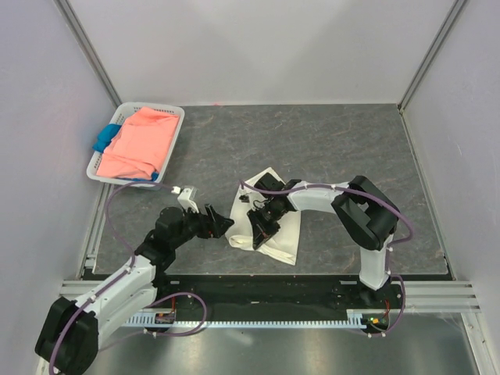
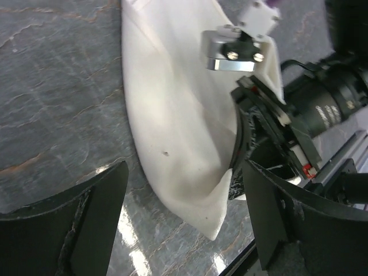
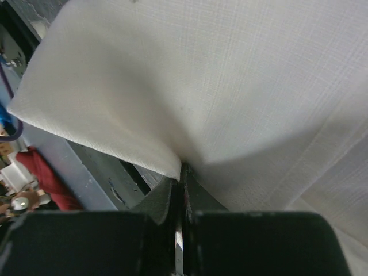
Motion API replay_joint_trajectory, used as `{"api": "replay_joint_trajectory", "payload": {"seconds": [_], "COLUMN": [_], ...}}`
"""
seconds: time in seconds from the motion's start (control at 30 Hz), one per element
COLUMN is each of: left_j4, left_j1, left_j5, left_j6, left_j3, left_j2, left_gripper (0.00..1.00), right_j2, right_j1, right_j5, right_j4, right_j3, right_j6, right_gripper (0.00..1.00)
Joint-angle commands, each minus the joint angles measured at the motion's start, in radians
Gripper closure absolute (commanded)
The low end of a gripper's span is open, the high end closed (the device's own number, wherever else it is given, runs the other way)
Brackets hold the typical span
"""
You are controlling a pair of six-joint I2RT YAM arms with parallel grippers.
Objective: Fold the napkin, place the utensils inside, and roll it up
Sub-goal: Roll the napkin with the utensil
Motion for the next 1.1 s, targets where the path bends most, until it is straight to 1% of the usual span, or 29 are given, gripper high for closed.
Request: {"api": "replay_joint_trajectory", "payload": {"seconds": [0.0, 0.1, 0.27, 0.4, 0.5, 0.6, 0.63, 0.7, 0.73, 0.8, 0.83, 0.9, 0.93, 1.0, 1.03, 1.07], "left_j4": [0.183, 0.227, 0.287, 0.305, 0.307, 0.284, 0.278, 0.26, 0.25, 0.23, 0.217, 0.195, 0.165, 0.125, 0.099, 0.08], "left_j1": [-0.031, -0.07, -0.149, -0.179, -0.198, -0.21, -0.213, -0.216, -0.218, -0.218, -0.218, -0.218, -0.218, -0.218, -0.218, -0.218], "left_j5": [0.063, 0.091, 0.072, 0.051, 0.033, 0.01, 0.006, -0.023, -0.035, -0.049, -0.056, -0.079, -0.084, -0.105, -0.106, -0.112], "left_j6": [0.092, 0.131, 0.201, 0.224, 0.237, 0.244, 0.247, 0.247, 0.243, 0.24, 0.238, 0.232, 0.229, 0.22, 0.22, 0.215], "left_j3": [-0.014, -0.014, -0.014, -0.004, 0.016, 0.036, 0.039, 0.049, 0.05, 0.062, 0.068, 0.078, 0.093, 0.114, 0.133, 0.141], "left_j2": [0.049, 0.109, 0.167, 0.218, 0.262, 0.301, 0.308, 0.314, 0.316, 0.322, 0.327, 0.343, 0.351, 0.38, 0.388, 0.397], "left_gripper": [0.12, 0.12, 0.12, 0.12, 0.14, 0.23, 0.28, 0.34, 0.41, 0.47, 0.55, 0.66, 0.77, 0.87, 0.96, 0.98], "right_j2": [0.061, 0.092, 0.134, 0.148, 0.152, 0.158, 0.161, 0.166, 0.168, 0.166, 0.163, 0.158, 0.149, 0.138, 0.126, 0.115], "right_j1": [-0.048, -0.077, -0.118, -0.127, -0.131, -0.135, -0.138, -0.141, -0.144, -0.147, -0.15, -0.155, -0.16, -0.16, -0.161, -0.163], "right_j5": [-0.155, -0.191, -0.24, -0.248, -0.248, -0.251, -0.251, -0.258, -0.262, -0.263, -0.265, -0.272, -0.274, -0.275, -0.277, -0.277], "right_j4": [-0.014, -0.014, -0.014, -0.013, -0.013, -0.013, -0.014, -0.013, -0.013, -0.013, -0.013, -0.013, -0.013, -0.014, -0.014, -0.013], "right_j3": [0.034, 0.04, 0.041, 0.046, 0.049, 0.052, 0.052, 0.055, 0.057, 0.061, 0.064, 0.069, 0.069, 0.072, 0.072, 0.072], "right_j6": [-0.009, -0.008, -0.017, -0.015, -0.012, -0.011, -0.011, -0.011, -0.009, -0.003, -0.003, 0.005, 0.006, 0.012, 0.015, 0.018], "right_gripper": [1.0, 1.0, 1.0, 1.0, 1.0, 1.0, 1.0, 1.0, 1.0, 1.0, 1.0, 1.0, 1.0, 1.0, 1.0, 1.0]}}
